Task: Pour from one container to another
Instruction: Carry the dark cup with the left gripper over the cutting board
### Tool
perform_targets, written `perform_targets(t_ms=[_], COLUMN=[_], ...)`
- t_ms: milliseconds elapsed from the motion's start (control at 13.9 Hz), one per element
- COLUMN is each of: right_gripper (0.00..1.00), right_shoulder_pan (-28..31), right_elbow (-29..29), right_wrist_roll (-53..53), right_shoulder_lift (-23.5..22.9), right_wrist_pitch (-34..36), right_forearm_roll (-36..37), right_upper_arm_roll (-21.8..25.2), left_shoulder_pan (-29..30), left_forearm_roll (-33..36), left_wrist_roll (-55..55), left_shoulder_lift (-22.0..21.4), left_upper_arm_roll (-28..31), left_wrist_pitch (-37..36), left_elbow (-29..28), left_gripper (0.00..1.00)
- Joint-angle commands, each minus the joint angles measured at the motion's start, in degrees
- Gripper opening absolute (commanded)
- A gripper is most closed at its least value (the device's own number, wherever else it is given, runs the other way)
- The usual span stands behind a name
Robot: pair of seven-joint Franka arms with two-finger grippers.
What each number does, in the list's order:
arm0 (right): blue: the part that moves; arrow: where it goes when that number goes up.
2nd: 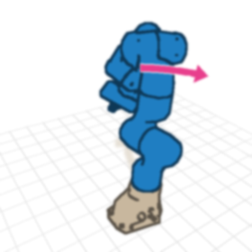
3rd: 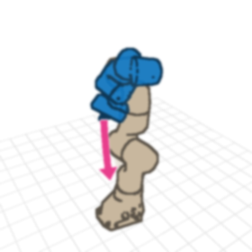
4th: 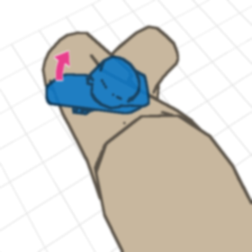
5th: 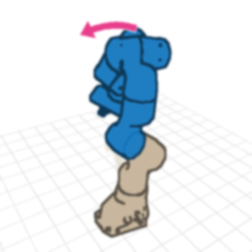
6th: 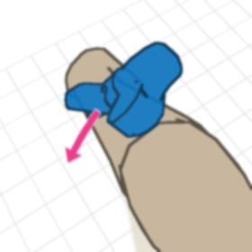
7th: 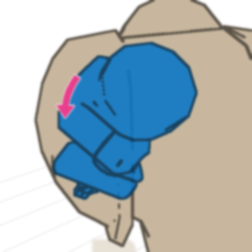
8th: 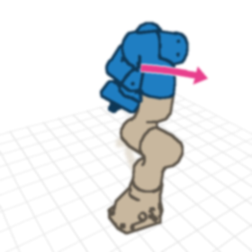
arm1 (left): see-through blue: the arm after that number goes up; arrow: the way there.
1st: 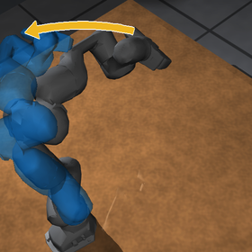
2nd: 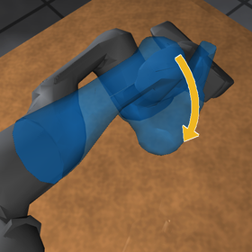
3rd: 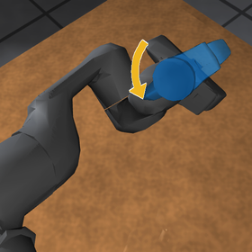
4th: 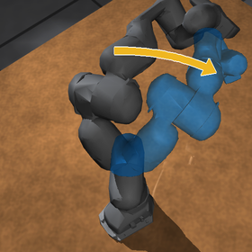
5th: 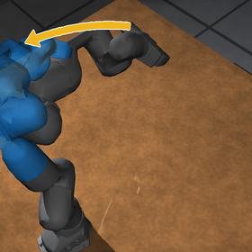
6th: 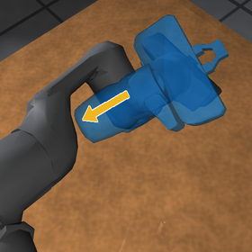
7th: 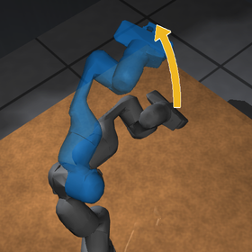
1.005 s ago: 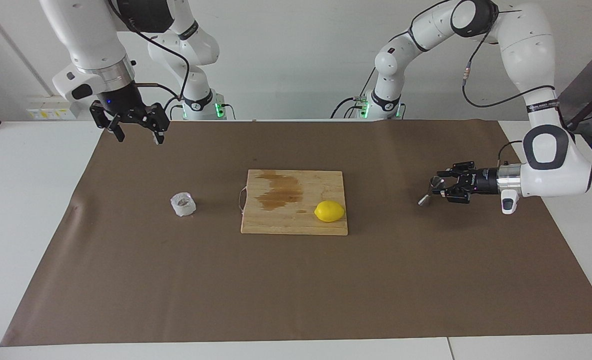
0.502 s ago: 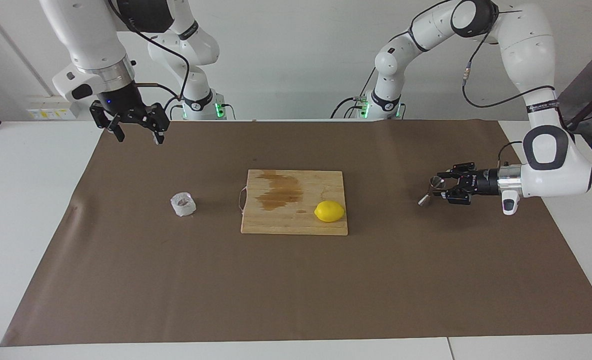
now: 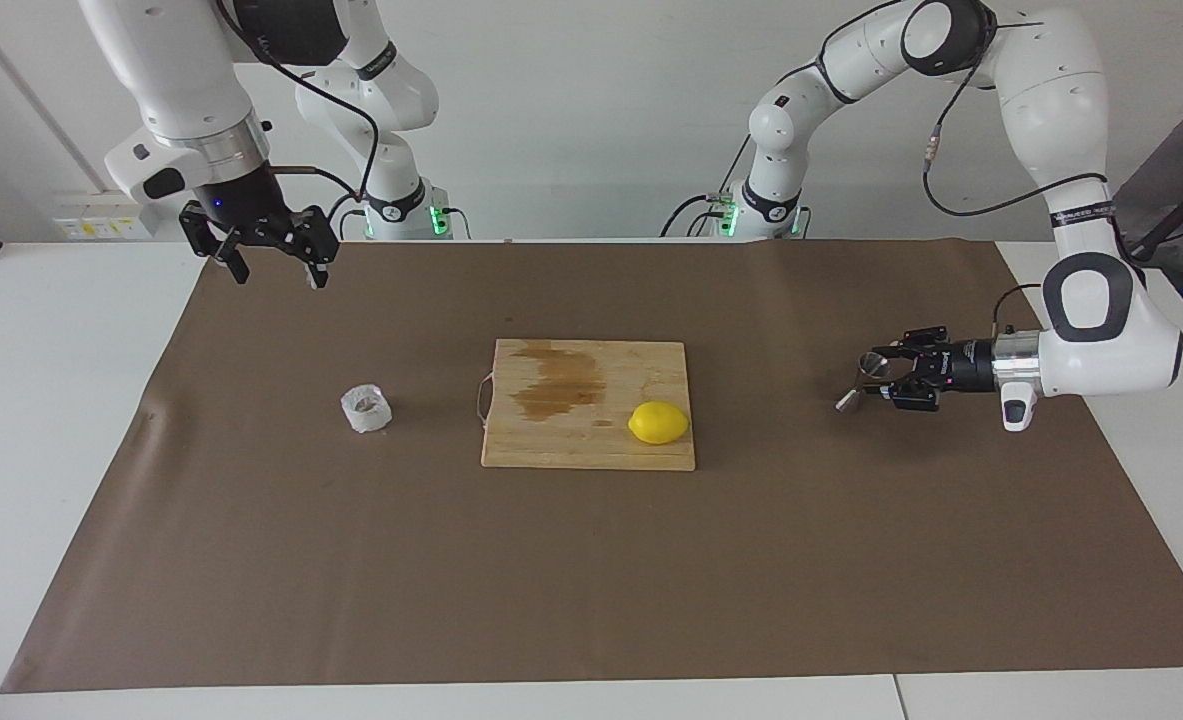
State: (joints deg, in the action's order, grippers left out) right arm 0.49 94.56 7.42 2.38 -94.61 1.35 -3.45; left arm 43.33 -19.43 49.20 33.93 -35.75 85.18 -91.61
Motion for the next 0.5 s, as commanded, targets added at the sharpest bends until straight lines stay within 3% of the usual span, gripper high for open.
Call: perform_targets(t_ms=[0,215,431], right_gripper=[1.00,1.00,1.00], right_shoulder_pan=[0.83,0.83,0.83], right_elbow=[-0.96,-0.96,-0.96], right_wrist_roll=[-0.30,-0.30,-0.30], right_shoulder_lift=[-0.36,-0.36,-0.36], right_wrist_pitch=[1.00,1.00,1.00], right_forearm_roll=[-1.08,-1.08,-1.08], right_upper_arm_roll=[-0.33,-0.33,-0.33], left_shoulder_pan=[0.97,0.97,1.06], left_forearm_roll=[0.01,0.01,-0.52], left_wrist_roll=[0.81,0.81,0.81], left_shoulder_lift=[0.18,0.18,0.18], left_upper_arm_roll=[-0.90,-0.90,-0.90], left_wrist_pitch=[1.13,1.13,1.13], left_elbow=[-0.85,-0.85,-0.85], left_gripper=[0.67,0.66,0.47])
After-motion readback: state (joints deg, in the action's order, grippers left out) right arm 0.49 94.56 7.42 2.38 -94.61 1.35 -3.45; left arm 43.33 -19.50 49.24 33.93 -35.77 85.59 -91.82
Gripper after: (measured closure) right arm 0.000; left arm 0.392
